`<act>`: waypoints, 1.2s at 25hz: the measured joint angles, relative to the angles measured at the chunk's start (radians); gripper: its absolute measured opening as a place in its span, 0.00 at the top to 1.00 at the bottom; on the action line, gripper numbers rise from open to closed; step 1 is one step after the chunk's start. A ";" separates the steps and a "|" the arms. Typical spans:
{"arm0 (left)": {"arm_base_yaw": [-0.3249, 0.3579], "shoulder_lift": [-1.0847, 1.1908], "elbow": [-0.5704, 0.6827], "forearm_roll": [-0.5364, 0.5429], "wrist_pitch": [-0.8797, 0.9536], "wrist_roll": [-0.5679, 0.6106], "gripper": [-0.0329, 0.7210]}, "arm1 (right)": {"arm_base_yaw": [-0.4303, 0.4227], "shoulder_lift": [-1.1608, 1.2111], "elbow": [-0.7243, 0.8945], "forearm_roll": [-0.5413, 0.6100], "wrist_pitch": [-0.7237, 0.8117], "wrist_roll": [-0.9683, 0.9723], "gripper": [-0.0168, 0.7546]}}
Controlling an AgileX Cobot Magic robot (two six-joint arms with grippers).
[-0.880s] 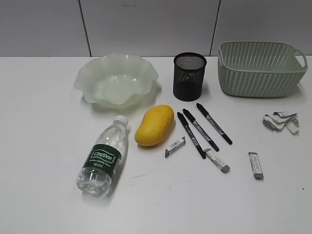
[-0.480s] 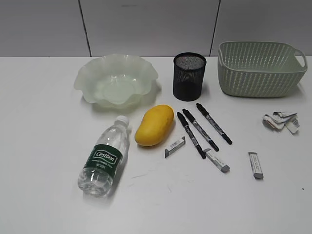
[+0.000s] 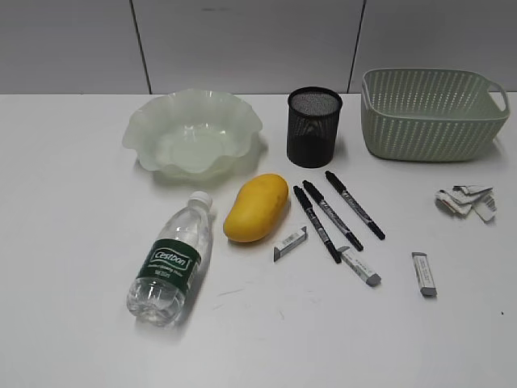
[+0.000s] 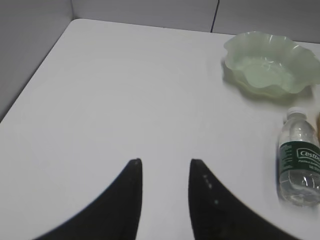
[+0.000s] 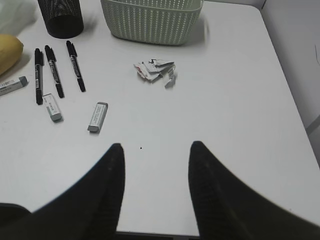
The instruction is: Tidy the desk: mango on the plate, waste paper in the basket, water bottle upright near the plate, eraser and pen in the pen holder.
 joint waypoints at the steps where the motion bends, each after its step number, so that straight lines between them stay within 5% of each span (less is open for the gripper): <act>1: 0.000 0.000 0.000 0.000 0.000 0.000 0.64 | 0.000 0.000 0.000 0.000 0.000 0.000 0.53; 8: -0.001 0.117 -0.020 -0.125 -0.171 0.091 0.64 | 0.000 0.000 0.000 0.000 0.000 0.000 0.53; 11: -0.001 0.313 -0.028 -0.316 -0.364 0.310 0.64 | 0.000 0.000 0.000 0.000 0.000 0.000 0.53; 16: -0.011 0.728 -0.108 -0.790 -0.500 0.921 0.65 | 0.000 0.000 0.000 0.000 0.000 0.000 0.53; 19: -0.085 0.973 -0.202 -0.913 -0.542 1.085 0.66 | 0.000 0.000 0.000 0.000 0.000 0.000 0.53; 22: -0.254 1.161 -0.294 -0.889 -0.631 1.094 0.67 | 0.000 0.000 0.000 0.000 0.000 0.000 0.53; 26: -0.500 1.436 -0.441 -0.734 -0.716 0.892 0.65 | 0.000 0.000 0.000 0.000 0.000 0.000 0.53; 30: -0.579 1.720 -0.626 -0.686 -0.633 0.773 0.45 | 0.000 0.000 0.000 0.006 0.000 0.000 0.53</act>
